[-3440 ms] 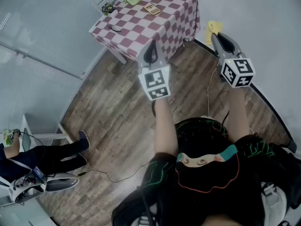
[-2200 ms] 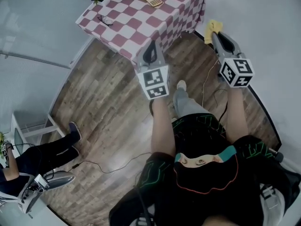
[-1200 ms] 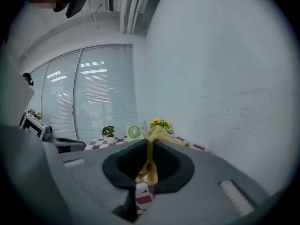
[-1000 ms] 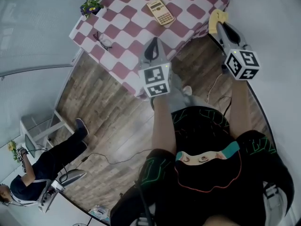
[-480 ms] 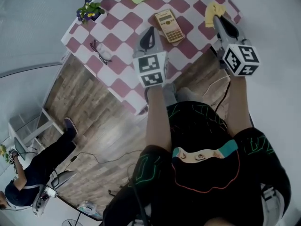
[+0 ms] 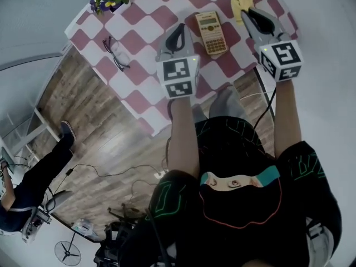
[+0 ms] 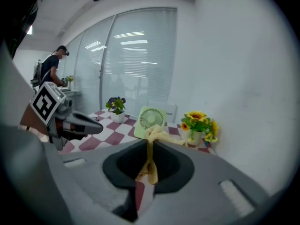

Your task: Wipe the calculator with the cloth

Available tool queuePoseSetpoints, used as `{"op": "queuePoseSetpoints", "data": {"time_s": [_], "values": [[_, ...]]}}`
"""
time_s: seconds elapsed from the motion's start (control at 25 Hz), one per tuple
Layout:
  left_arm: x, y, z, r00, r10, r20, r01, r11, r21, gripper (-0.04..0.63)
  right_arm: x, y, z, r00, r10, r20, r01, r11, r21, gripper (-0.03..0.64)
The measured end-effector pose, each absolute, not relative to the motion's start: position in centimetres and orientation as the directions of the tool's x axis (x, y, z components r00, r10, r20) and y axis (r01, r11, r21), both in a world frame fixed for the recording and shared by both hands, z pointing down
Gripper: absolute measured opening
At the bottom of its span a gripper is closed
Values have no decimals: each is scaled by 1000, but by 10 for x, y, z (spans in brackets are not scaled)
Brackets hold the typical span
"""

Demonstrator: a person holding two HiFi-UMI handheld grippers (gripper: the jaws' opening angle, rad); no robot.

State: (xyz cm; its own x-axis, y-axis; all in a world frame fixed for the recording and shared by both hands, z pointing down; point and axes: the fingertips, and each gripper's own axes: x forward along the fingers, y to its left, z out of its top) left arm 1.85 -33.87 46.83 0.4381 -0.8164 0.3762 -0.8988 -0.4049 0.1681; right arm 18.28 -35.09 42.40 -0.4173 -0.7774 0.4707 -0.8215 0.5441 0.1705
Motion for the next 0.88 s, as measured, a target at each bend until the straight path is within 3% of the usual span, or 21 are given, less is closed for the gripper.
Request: {"op": "queuePoseSetpoints", "data": {"time_s": [0.4, 0.72, 0.88], "values": [[15, -339, 479, 317, -846, 429, -948, -276, 157, 11, 128, -372, 477, -583, -507, 635, -426, 856, 292, 40], [15, -334, 490, 288, -848, 445, -957, -233, 175, 11, 99, -370, 515, -558, -405, 725, -129, 905, 406, 38], [20, -334, 493, 302, -844, 444, -952, -244, 184, 11, 93, -363, 531, -544, -368, 754, -47, 911, 410, 38]]}}
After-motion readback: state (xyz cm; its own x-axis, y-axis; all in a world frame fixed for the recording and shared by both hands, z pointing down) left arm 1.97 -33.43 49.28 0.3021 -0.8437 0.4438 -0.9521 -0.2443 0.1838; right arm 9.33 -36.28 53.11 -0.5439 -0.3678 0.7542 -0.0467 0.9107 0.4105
